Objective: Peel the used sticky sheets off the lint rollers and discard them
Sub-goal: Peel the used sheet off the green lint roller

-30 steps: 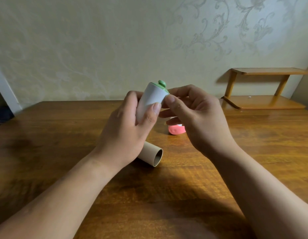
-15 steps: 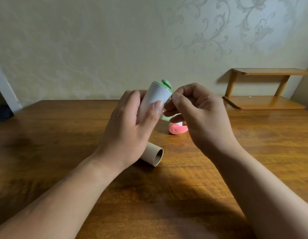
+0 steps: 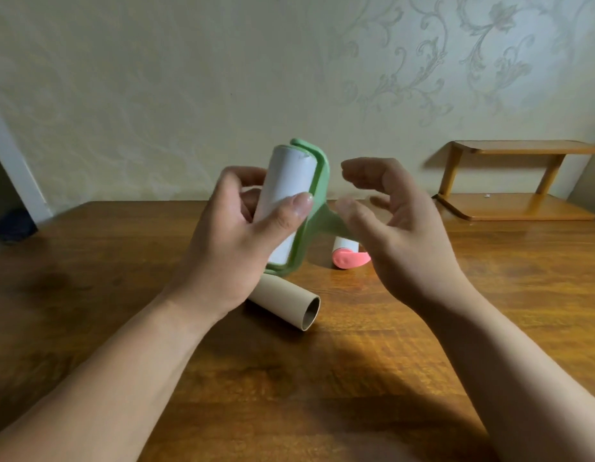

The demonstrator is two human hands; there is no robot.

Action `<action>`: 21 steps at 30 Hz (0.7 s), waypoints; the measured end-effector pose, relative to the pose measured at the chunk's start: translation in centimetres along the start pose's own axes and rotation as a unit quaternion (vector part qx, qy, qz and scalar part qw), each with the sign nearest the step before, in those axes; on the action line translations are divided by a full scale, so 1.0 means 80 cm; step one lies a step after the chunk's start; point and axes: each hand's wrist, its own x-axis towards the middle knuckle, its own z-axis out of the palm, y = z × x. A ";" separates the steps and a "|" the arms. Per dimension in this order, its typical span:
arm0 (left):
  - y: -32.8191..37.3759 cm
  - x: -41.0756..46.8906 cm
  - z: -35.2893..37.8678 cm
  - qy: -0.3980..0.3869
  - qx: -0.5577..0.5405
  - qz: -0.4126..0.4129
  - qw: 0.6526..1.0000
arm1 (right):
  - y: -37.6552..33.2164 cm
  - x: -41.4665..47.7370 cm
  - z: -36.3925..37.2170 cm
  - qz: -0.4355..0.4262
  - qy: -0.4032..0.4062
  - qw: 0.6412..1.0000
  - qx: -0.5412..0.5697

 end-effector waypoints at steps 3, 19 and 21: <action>0.002 -0.006 0.007 -0.041 -0.008 -0.021 0.999 | 0.000 -0.001 -0.003 0.013 -0.062 0.997 0.035; 0.003 -0.020 0.023 -0.144 -0.203 -0.107 0.963 | 0.004 0.006 -0.004 -0.014 -0.052 0.994 0.090; 0.002 -0.019 0.024 -0.137 -0.173 -0.073 0.973 | 0.003 0.008 -0.006 -0.010 -0.042 0.989 0.141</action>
